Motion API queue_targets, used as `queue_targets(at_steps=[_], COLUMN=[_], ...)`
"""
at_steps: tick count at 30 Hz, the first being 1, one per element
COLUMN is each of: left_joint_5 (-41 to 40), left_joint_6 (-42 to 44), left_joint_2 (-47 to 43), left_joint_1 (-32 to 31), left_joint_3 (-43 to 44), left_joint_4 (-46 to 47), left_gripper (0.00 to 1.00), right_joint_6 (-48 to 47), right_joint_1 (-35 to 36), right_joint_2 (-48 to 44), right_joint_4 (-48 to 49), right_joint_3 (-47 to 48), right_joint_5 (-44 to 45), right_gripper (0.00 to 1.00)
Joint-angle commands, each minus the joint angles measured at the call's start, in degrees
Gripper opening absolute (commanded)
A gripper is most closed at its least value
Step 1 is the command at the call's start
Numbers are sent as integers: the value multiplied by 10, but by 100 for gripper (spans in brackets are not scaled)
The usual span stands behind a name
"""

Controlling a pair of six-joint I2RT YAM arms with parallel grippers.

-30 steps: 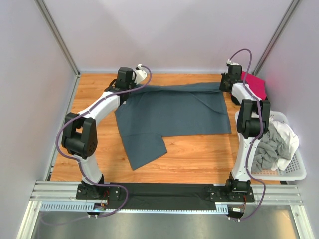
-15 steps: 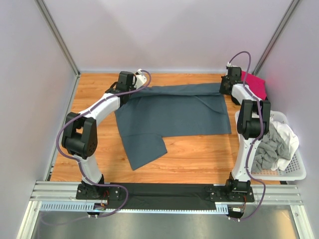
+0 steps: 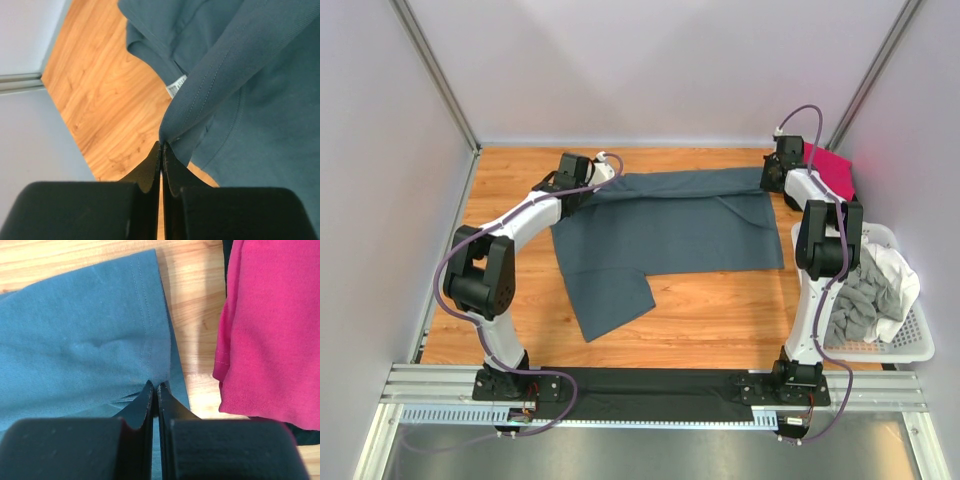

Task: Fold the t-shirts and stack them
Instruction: Fold the tshirt

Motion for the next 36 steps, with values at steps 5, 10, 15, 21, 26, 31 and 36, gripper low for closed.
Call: queue_targets(at_steps=[5, 10, 15, 21, 26, 31, 36], left_joint_5=[27, 23, 17, 10, -11, -12, -12], left_joint_6=[-14, -21, -25, -33, -31, -31, -33], left_joint_2=[-35, -32, -40, -32, -30, -34, -35], left_joint_1=[-6, -13, -13, -13, -13, -13, -13], left_joint_3=[-1, -5, -10, -7, -4, 0, 0], left_joint_4=[-35, -52, -55, -63, -50, -44, -45], left_gripper=[0, 0, 0, 0, 0, 0, 0], right_joint_6=[-14, -12, -14, -14, -12, -18, -12], right_joint_1=[-4, -5, -5, -5, -4, -5, -5], right_joint_2=[-30, -26, -27, -28, -46, -53, -55], right_joint_4=[-6, -9, -13, -19, -9, -8, -7], right_joint_3=[-10, -11, -16, -17, -23, -15, -24], right_joint_5=[23, 22, 24, 24, 23, 29, 38], right_gripper=[0, 0, 0, 0, 0, 0, 0])
